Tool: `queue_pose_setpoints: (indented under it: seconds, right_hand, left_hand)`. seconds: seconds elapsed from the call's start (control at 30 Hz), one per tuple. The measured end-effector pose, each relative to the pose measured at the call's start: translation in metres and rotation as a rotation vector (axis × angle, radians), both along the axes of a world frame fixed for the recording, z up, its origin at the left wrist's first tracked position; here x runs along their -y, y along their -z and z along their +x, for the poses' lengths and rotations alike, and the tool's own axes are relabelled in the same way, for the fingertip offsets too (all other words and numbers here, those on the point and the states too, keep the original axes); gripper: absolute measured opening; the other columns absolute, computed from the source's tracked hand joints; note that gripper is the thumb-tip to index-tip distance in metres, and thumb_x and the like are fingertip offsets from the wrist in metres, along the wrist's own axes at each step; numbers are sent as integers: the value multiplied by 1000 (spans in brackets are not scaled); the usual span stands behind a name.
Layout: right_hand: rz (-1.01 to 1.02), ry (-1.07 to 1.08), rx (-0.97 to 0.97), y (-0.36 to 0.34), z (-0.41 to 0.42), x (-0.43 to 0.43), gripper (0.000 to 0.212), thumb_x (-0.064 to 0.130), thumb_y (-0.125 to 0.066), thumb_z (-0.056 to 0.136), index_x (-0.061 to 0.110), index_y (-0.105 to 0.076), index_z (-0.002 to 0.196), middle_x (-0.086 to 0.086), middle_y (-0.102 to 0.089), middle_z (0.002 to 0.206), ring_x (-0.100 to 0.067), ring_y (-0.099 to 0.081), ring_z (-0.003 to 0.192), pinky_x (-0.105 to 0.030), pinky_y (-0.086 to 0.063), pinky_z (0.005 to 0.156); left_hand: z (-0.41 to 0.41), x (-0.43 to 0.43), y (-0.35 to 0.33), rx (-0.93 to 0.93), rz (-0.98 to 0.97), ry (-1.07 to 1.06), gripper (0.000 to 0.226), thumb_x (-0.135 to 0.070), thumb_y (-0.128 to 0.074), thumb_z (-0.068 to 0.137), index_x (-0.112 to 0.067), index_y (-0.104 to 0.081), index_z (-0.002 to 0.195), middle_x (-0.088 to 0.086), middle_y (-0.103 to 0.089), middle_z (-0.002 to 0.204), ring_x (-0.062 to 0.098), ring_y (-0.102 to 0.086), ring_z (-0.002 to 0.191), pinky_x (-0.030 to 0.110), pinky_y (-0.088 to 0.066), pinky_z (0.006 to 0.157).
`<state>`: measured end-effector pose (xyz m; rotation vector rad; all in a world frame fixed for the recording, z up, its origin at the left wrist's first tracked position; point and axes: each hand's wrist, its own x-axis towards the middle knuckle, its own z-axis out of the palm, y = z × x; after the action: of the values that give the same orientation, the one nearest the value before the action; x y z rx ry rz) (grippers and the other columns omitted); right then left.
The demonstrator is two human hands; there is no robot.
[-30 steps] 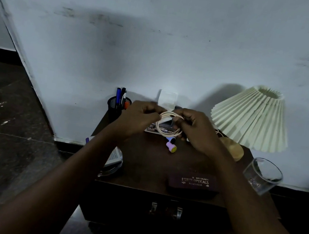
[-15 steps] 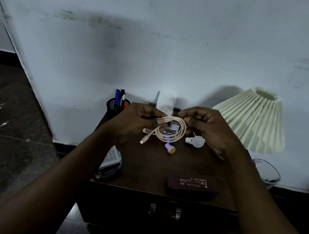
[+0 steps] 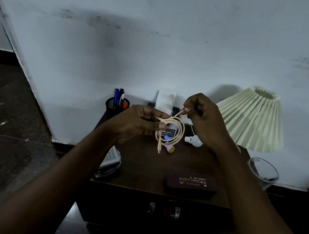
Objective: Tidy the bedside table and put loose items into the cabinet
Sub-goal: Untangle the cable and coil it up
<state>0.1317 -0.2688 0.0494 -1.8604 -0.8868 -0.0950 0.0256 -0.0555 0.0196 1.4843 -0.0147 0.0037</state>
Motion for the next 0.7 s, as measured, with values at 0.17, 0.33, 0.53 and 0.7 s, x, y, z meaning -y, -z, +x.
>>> queue_pose_setpoints:
  seconds: [0.17, 0.33, 0.53, 0.7]
  right_hand:
    - [-74, 96, 2, 0, -2, -2, 20, 6, -59, 98, 22, -71, 99, 15, -76, 89, -1, -71, 89, -31, -55, 81]
    - [15, 35, -307, -5, -4, -2, 18, -1, -69, 90, 15, -78, 90, 1, -81, 82, -5, -75, 73, -16, -52, 61]
    - [-18, 57, -342, -10, -10, -1, 15, -8, -73, 82, 5, -73, 89, -7, -74, 70, -20, -63, 54, -28, -51, 53]
    - [86, -4, -420, -8, -12, -5, 17, -13, -71, 84, 1, -69, 93, -15, -73, 73, -17, -71, 54, -23, -55, 51]
  left_hand:
    - [0, 4, -1, -13, -44, -31, 22, -5, -77, 86, -9, -80, 108, 16, -78, 111, 25, -77, 98, 33, -63, 78]
    - [2, 7, 2, 5, 57, -267, 14, -1, -74, 91, -5, -74, 104, 11, -81, 95, 24, -80, 85, 32, -64, 66]
    - [8, 16, 6, 120, 382, -454, 15, -12, -80, 89, -10, -77, 104, 3, -81, 81, 25, -79, 74, 37, -65, 63]
    - [7, 27, 6, 179, 449, -478, 11, -10, -79, 90, -14, -79, 100, 2, -80, 80, 28, -78, 71, 42, -66, 63]
